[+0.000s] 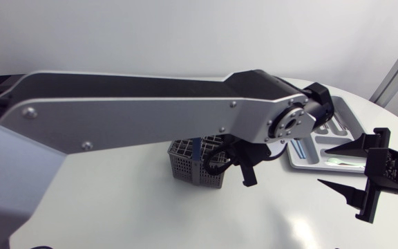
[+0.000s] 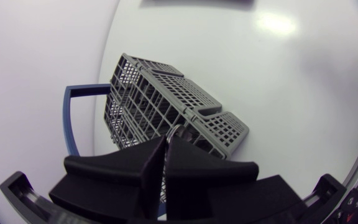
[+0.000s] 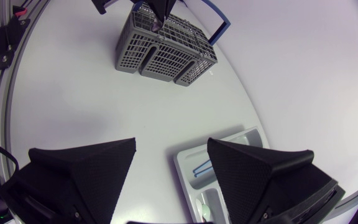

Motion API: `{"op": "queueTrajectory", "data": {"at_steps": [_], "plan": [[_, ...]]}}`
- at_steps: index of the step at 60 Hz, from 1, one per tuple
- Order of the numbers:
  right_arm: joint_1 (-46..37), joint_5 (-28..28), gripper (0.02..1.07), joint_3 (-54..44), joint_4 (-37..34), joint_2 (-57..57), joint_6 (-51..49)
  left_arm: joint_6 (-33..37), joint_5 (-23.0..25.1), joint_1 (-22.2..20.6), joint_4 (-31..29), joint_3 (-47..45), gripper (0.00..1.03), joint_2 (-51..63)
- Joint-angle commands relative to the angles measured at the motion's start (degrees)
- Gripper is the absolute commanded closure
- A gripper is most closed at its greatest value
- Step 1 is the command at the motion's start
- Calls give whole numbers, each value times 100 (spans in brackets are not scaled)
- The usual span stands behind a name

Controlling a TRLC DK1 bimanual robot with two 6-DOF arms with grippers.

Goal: Unload the cutlery basket into the drawer organizer.

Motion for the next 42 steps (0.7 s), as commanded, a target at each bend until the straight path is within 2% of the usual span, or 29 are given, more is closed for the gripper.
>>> {"op": "queueTrajectory", "data": {"at_steps": [1,23,42], "plan": [[55,-1,24,-138,1,-88,107,159,-209,-93,101,-227,90,-285],[108,16,23,-121,-17,-176,177,625,-745,-251,611,-561,90,-759],[116,34,23,-112,-43,-238,186,967,-807,-322,989,-692,90,-1190]]}}
